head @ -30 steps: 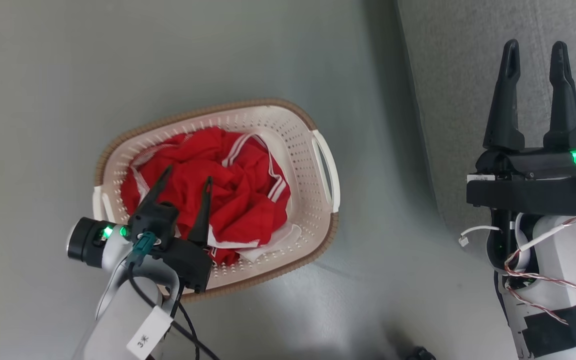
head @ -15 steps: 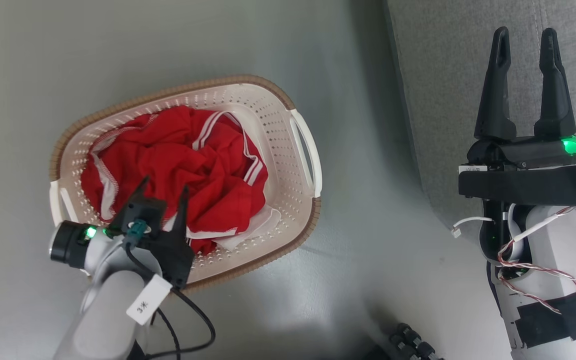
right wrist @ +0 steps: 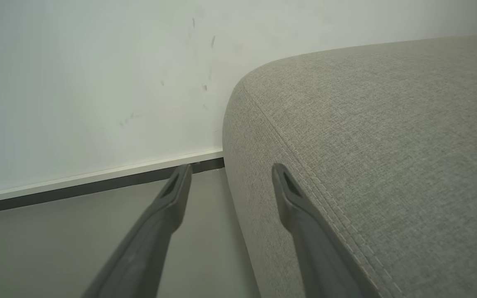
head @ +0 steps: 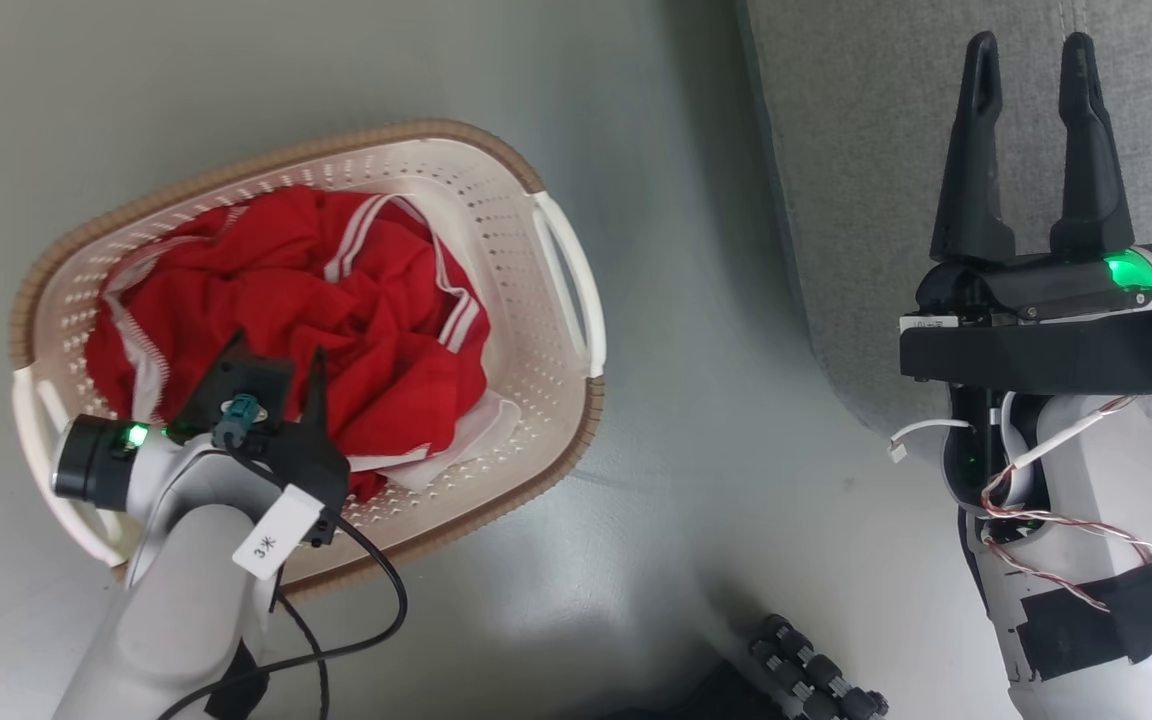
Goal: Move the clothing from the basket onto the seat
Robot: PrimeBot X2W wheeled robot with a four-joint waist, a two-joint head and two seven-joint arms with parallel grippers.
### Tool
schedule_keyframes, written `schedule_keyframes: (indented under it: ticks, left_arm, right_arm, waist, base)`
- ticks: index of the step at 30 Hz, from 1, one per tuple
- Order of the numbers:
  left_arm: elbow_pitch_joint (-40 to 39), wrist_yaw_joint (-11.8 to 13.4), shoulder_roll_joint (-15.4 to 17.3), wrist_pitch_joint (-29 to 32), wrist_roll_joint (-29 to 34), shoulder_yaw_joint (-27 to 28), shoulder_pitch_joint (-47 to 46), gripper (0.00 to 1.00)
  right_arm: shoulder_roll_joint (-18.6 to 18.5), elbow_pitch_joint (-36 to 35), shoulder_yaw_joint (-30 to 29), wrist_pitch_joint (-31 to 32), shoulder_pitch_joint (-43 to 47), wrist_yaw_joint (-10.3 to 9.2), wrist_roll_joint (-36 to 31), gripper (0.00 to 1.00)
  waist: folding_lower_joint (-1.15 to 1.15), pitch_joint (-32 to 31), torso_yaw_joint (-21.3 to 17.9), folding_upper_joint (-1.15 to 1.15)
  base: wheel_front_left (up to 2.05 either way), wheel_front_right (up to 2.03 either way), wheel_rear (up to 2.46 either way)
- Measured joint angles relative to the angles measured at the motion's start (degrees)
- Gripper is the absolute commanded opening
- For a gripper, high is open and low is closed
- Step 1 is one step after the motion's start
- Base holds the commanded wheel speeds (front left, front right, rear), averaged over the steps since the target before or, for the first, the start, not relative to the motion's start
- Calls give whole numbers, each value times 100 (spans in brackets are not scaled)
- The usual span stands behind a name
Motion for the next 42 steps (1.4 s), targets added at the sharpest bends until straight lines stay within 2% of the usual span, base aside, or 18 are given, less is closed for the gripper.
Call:
schedule_keyframes:
  ticks: [10,11,12,13,14,15,17,30,35,42]
  left_arm:
    - [353,98,46,97,63,7,-142,100]
    - [391,98,53,135,81,1,-159,84]
    - [425,98,59,144,109,-8,-183,56]
    - [443,99,64,144,112,-15,-212,46]
    - [456,103,64,144,119,-21,-240,26]
    - [475,105,63,145,121,-24,-259,26]
    - [537,105,60,144,156,-54,-285,0]
    - [616,16,-270,-285,182,-253,-360,0]
    - [593,-120,-396,-576,111,-310,-358,0]
    - [492,-476,-512,-804,-59,-503,-344,0]
  right_arm:
    - [29,92,21,0,-12,42,4,100]
    - [30,98,22,1,-12,42,7,100]
    - [32,102,24,1,-12,42,7,100]
    - [35,109,27,1,-12,42,7,100]
    - [38,120,29,0,-12,42,7,100]
    - [40,132,30,1,-12,42,7,100]
    - [40,165,30,1,-13,42,7,100]
    - [47,575,-57,1,-14,43,8,100]
    - [47,776,-134,1,12,94,5,100]
    - [22,1084,-270,1,255,151,-63,100]
  waist:
    - [0,76,-147,-1]
    - [0,79,-160,-1]
    - [0,81,-172,-1]
    - [0,83,-183,-1]
    - [0,84,-193,-1]
    - [0,85,-203,-1]
    - [0,80,-216,-1]
    - [0,-264,-84,-1]
    - [0,-515,44,-1]
    - [0,-976,268,-1]
  base:
    - [0,0,0]
    - [0,0,0]
    - [0,0,0]
    - [0,0,0]
    - [0,0,0]
    - [0,0,0]
    - [0,0,0]
    - [0,0,0]
    - [0,0,0]
    - [0,0,0]
